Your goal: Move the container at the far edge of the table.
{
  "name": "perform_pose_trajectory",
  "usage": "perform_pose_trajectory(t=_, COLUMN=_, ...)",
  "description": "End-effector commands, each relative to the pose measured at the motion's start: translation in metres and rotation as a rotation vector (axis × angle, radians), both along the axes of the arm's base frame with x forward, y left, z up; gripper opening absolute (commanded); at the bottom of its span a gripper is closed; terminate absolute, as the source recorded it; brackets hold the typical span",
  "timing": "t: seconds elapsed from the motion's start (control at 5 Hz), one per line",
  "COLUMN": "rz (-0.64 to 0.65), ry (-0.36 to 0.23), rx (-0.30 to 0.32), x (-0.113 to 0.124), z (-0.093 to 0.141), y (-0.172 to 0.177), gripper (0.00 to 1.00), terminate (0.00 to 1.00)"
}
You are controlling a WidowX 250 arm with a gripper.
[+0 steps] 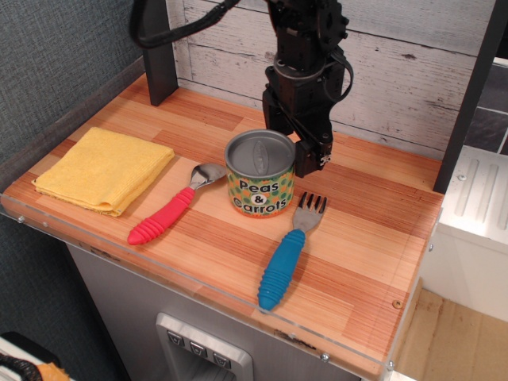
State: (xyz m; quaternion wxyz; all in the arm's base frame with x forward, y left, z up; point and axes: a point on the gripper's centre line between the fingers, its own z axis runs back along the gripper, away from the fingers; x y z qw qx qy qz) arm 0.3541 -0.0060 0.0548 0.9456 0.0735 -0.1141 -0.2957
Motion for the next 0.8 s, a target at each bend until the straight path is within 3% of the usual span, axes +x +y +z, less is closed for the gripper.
perform_pose_trajectory(t=0.0, rz=0.005, ry=-0.068, rx=0.006, x=-0.019, z=0.021, y=-0.002, gripper=1.00, terminate=0.00)
perform_pose_trajectory(t=0.6, rz=0.047, ry=-0.062, rx=-0.020, x=-0.049, z=0.016, y=0.006, gripper=1.00, terminate=0.00)
